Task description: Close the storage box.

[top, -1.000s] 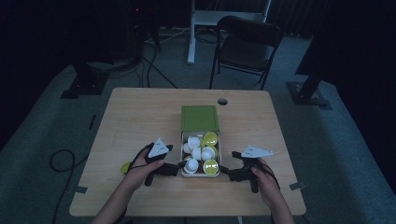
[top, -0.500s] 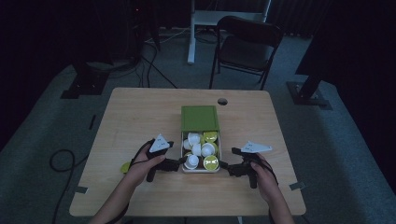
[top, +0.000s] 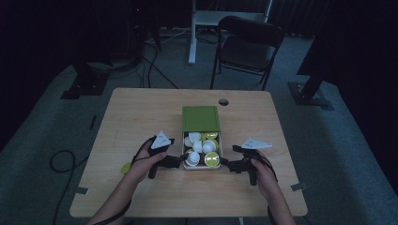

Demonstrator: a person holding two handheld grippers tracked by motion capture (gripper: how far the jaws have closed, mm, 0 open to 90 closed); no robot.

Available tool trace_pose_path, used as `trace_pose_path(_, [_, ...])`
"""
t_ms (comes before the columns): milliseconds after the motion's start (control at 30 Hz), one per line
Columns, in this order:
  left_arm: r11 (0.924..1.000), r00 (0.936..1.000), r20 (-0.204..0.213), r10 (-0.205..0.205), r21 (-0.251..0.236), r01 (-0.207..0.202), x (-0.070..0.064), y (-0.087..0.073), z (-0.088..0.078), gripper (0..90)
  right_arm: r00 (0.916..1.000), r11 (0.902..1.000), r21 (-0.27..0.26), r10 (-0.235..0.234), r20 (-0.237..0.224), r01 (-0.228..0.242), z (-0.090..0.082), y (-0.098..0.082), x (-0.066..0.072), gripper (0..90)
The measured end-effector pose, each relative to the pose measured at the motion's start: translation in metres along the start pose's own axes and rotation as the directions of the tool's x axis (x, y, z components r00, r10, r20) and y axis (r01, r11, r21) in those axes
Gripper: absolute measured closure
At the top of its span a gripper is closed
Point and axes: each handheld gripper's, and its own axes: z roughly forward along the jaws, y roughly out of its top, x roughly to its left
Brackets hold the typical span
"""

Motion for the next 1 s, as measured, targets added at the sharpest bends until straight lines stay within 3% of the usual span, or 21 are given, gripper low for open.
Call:
trace_pose_path(233, [0.9998, 0.9999, 0.001, -0.017, 0.014, 0.017, 0.006, 0.003, 0.004, 10.6, 0.9997, 0.9999, 0.007, -0.015, 0.018, 0.015, 0.004, 0.005, -0.002, 11.2])
trace_pose_path(500, [0.9993, 0.9993, -0.001, -0.037, 0.003, 0.037, 0.011, 0.008, 0.007, 10.5, 0.9996, 0.9999, -0.007, 0.009, 0.028, -0.009, 0.007, 0.008, -0.006, 11.2])
trace_pose_path(1000, [0.9999, 0.9998, -0.017, -0.011, 0.003, 0.011, 0.021, 0.016, 0.015, 10.5, 0.9991, 1.0, 0.001, 0.008, 0.042, -0.008, 0.017, 0.018, -0.014, 11.1])
